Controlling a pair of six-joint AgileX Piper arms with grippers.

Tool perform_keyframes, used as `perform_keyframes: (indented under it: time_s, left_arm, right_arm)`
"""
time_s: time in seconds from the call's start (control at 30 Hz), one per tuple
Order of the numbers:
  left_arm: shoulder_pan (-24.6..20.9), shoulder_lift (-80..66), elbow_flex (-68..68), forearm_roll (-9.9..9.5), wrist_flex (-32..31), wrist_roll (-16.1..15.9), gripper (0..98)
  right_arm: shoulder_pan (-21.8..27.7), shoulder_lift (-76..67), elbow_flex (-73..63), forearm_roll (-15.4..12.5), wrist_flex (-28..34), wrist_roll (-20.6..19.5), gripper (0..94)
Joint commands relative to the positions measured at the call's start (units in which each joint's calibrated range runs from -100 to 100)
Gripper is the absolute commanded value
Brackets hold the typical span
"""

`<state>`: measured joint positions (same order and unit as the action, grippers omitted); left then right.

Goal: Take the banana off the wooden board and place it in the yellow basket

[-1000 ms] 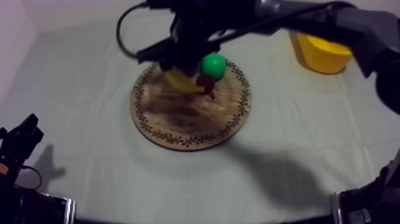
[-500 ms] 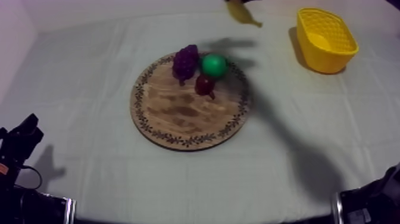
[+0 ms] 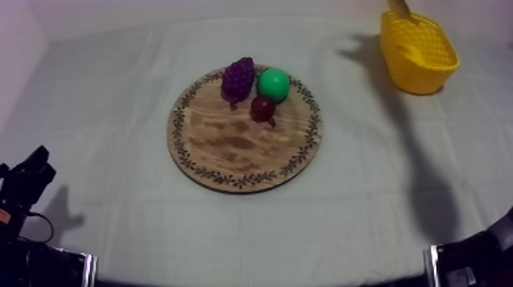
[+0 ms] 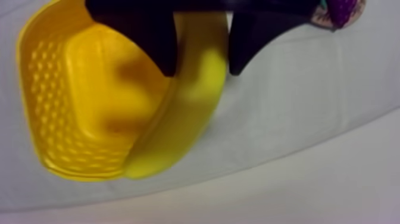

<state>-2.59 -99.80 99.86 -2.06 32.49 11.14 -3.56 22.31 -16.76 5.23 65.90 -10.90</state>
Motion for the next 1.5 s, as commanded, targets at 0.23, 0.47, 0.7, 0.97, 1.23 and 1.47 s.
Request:
perform_keyframes:
  time_s: [0.23, 0.47, 0.7, 0.97, 1.23, 1.47]
  left_arm:
    - [0.02, -0.03, 0.03, -0.01, 0.01, 0.02, 0.1]
    - [0.02, -0.03, 0.03, -0.01, 0.01, 0.02, 0.1]
    - [0.02, -0.03, 0.03, -0.01, 0.01, 0.02, 0.1]
    - [0.02, -0.03, 0.03, -0.01, 0.01, 0.02, 0.1]
    - [0.02, -0.03, 0.03, -0.01, 0.01, 0.02, 0.1]
    - [0.02, -0.03, 0.03, -0.01, 0.01, 0.02, 0.1]
  right_arm:
    - [4.53, 3.67, 2.59, 1.33, -3.92, -0.29, 22.9]
    - [4.91, 6.96, 4.91, 2.07, -7.09, -0.83, 23.0]
    - [5.45, 11.20, 4.05, 2.75, -9.68, -2.03, 25.5]
    - [5.64, 13.78, 3.96, 3.63, -12.24, -3.61, 31.3]
    - [5.11, 13.11, 5.94, 5.11, -13.82, -6.22, 36.8]
    - [5.64, 6.39, 13.96, 4.68, -19.11, -6.36, 6.8]
